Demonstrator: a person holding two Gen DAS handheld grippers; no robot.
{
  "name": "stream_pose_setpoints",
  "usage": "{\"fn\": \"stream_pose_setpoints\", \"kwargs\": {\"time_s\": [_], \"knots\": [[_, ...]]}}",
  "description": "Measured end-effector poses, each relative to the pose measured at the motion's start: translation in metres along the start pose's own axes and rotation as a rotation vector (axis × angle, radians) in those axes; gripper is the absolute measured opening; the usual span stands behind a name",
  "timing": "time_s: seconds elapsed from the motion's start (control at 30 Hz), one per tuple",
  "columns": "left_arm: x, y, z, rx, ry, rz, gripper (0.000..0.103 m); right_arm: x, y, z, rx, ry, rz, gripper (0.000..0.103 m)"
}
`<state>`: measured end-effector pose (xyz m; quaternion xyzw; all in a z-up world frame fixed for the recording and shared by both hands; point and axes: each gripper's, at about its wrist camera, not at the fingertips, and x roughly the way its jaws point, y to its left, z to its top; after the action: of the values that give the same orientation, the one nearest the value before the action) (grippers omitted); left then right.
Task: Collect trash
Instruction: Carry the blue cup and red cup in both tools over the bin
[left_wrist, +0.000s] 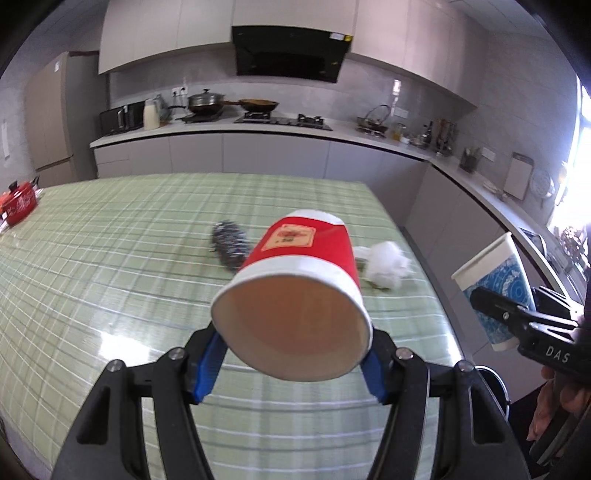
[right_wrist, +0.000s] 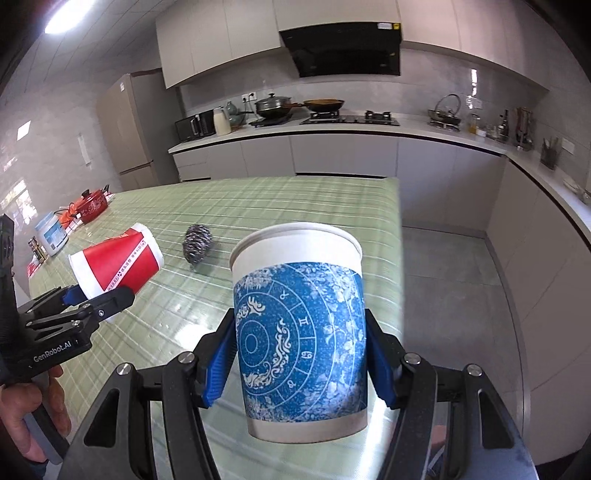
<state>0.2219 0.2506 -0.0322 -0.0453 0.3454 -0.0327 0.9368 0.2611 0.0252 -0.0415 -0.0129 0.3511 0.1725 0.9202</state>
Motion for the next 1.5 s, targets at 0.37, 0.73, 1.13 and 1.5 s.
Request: {"fn": "stream_pose_setpoints", "kwargs": {"time_s": [0.37, 0.73, 1.13, 1.5], "knots": [[-0.024, -0.100, -0.021, 0.078, -0.003, -0.081, 0.064, -0.078, -0.082, -0.038, 0.068, -0.026, -0.082, 0.065], [-0.027, -0.188, -0.044, 0.166, 0.037, -0.184, 0.064, -0.139, -0.160, -0.081, 0.142, -0.022, -0.184, 0.065], [-0.012, -0.271, -0.084, 0.228, 0.120, -0.261, 0.064, -0.167, -0.236, -0.147, 0.221, 0.044, -0.247, 0.065], [0.005, -0.324, -0.126, 0.246, 0.202, -0.259, 0.064, -0.156, -0.272, -0.200, 0.217, 0.123, -0.240, 0.065]]}}
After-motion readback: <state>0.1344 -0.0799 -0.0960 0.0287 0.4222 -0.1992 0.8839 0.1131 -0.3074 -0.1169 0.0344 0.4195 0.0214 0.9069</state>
